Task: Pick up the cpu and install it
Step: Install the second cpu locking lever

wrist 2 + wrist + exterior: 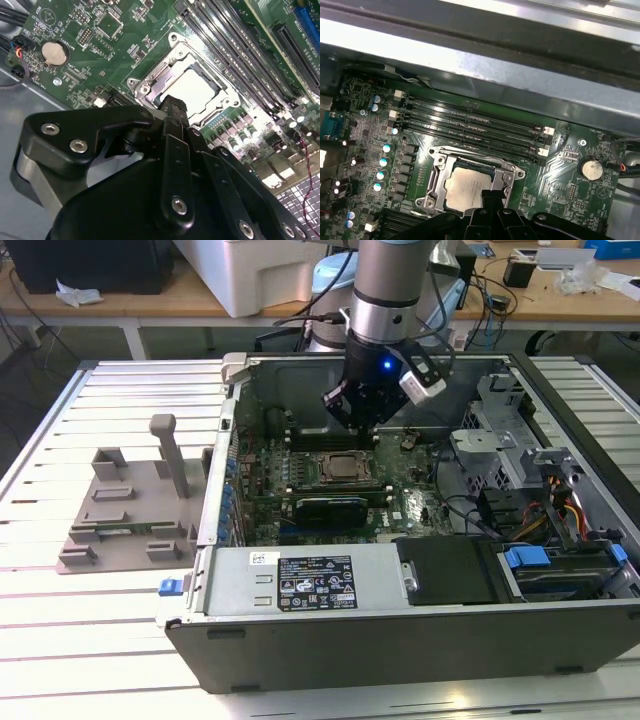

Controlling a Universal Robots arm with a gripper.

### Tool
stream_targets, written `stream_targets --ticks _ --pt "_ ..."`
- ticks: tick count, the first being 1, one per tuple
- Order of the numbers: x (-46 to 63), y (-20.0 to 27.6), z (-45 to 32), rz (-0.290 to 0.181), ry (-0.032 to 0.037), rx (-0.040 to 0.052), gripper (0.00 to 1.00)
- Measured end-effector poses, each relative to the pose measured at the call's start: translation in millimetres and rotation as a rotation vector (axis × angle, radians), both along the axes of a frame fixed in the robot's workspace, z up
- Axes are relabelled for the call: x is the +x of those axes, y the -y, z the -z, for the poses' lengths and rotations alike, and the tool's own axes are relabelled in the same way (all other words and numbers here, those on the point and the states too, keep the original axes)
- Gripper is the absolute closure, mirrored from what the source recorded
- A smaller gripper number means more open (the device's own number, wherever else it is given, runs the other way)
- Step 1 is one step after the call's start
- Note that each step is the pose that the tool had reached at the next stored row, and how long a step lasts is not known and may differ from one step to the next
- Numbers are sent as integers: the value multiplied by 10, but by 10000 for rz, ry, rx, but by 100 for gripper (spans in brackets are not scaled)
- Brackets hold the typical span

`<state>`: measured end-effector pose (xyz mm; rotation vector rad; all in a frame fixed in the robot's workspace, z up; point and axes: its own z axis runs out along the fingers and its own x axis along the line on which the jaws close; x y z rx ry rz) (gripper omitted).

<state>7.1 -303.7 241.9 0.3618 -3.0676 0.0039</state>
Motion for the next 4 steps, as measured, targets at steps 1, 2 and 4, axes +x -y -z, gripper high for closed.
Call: stream_targets --ticks 1,2,4 --pt "0 0 -1 0 -1 -1 89" --pt "0 0 -1 0 -1 -1 89" --pt "0 0 -2 0 -1 -1 89"
